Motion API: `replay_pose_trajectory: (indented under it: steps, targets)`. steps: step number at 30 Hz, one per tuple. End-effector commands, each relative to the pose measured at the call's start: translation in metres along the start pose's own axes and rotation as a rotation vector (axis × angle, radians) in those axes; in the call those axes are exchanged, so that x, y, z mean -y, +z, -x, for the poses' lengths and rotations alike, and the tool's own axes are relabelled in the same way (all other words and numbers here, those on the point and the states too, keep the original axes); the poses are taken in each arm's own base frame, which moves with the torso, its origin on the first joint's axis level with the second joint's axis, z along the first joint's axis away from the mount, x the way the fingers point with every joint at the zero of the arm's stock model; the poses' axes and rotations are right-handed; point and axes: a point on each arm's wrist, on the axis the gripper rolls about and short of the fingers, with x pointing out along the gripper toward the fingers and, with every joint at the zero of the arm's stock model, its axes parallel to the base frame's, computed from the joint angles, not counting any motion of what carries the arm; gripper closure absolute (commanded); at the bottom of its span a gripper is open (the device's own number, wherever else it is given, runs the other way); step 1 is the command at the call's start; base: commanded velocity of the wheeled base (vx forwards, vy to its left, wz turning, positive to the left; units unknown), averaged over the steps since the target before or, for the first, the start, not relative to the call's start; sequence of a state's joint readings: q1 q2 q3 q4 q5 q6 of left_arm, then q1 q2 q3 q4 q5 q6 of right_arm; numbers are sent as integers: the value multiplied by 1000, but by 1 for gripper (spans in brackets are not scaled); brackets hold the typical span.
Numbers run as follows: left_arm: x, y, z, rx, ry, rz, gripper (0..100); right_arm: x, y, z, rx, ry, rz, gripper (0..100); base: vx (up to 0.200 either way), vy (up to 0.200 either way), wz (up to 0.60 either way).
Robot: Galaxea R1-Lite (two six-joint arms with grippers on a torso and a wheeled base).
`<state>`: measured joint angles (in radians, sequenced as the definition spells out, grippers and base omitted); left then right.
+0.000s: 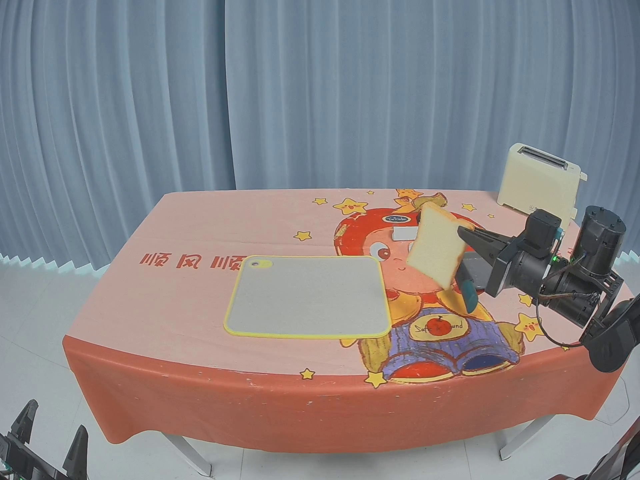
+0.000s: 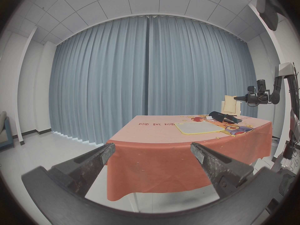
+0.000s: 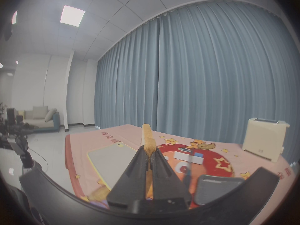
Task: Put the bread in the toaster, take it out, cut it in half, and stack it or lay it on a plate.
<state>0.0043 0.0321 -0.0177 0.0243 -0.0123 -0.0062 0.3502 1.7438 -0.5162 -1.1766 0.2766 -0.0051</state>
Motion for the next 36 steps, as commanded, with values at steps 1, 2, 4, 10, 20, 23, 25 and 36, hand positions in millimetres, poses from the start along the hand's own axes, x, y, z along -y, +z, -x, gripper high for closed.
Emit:
replay_pose_trajectory:
  steps: [1, 2, 4, 10, 20, 23, 25, 36]
  targets:
    - [0, -2, -1, -10, 0, 0, 0, -18, 0, -12, 1, 7, -42, 100, 0, 200, 0]
    - [0, -2, -1, -10, 0, 0, 0, -21, -2, -15, -2, -1, -52, 100, 0, 200, 0]
    - [0, -2, -1, -10, 0, 0, 0, -23, -4, -21, -8, -14, -69, 100, 0, 200, 0]
    - [0, -2, -1, -10, 0, -6, 0, -24, -12, -33, -28, -9, -110, 100, 0, 33, 0]
    - [0, -2, -1, -10, 2, -6, 0, -35, -18, -48, -40, 30, -243, 100, 0, 0, 0]
    - [0, -2, -1, -10, 0, -6, 0, -36, -18, -53, -38, 34, -276, 100, 0, 0, 0]
    - [0, -2, -1, -10, 2, -6, 0, -37, -17, -57, -31, 38, -322, 100, 0, 0, 0]
    - [0, -2, -1, -10, 2, -6, 0, -48, -47, -85, -37, 74, -460, 100, 0, 0, 0]
